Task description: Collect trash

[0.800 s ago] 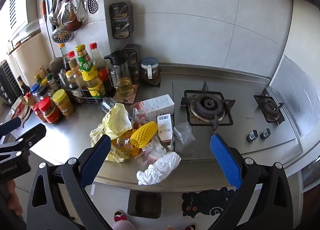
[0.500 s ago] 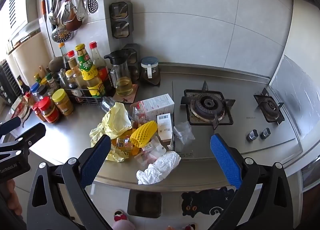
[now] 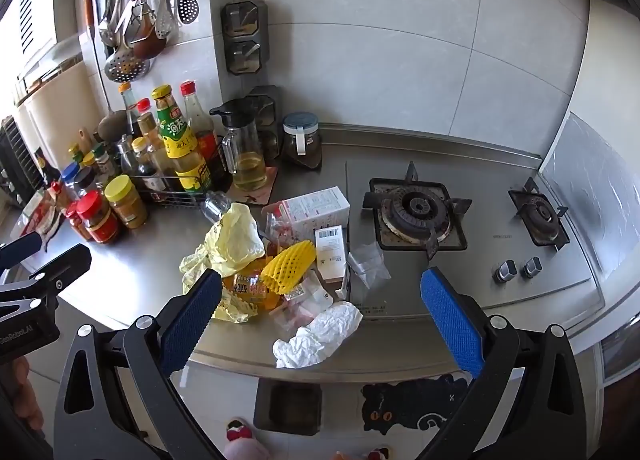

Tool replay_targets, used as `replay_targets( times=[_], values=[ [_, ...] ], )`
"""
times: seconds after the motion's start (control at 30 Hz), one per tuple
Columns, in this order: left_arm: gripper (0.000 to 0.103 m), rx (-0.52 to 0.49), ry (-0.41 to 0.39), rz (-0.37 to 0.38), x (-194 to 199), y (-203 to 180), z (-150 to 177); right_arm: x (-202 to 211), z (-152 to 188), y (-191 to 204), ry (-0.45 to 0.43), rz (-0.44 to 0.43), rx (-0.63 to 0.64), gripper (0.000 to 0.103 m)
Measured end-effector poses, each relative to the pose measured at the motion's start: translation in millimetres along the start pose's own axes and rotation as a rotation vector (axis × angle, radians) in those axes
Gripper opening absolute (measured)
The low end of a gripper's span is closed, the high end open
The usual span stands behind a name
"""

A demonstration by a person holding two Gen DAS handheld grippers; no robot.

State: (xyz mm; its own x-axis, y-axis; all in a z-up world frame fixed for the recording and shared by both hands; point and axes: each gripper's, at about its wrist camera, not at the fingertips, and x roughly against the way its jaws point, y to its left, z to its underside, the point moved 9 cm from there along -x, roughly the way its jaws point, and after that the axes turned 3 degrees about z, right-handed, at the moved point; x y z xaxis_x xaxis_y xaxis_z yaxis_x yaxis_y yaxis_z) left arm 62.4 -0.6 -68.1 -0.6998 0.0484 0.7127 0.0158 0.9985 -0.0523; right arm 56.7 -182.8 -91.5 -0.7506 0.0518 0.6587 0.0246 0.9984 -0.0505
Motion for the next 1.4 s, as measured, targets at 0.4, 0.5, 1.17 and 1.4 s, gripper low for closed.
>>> replay_targets(
  times=[0.4, 0.5, 1.17, 1.4],
  values=[
    [0.095, 0.002, 0.004, 0.002, 1, 4, 0, -2, 0, -2, 0.004, 0.000, 0.000, 0.100],
    [0.095, 0.000, 0.004, 0.002, 0, 4, 1, -1, 0, -2, 0.006, -0.002, 0.001, 0.100],
    [0.095, 0.008, 0.006, 0.001, 2, 9, 5, -3, 1, -3, 0.010, 0.003, 0.003, 0.100],
    [0.095, 0.007, 0.007, 0.000, 0, 6, 4, -3, 1, -3, 0.011, 0.004, 0.003, 0.100]
  ],
)
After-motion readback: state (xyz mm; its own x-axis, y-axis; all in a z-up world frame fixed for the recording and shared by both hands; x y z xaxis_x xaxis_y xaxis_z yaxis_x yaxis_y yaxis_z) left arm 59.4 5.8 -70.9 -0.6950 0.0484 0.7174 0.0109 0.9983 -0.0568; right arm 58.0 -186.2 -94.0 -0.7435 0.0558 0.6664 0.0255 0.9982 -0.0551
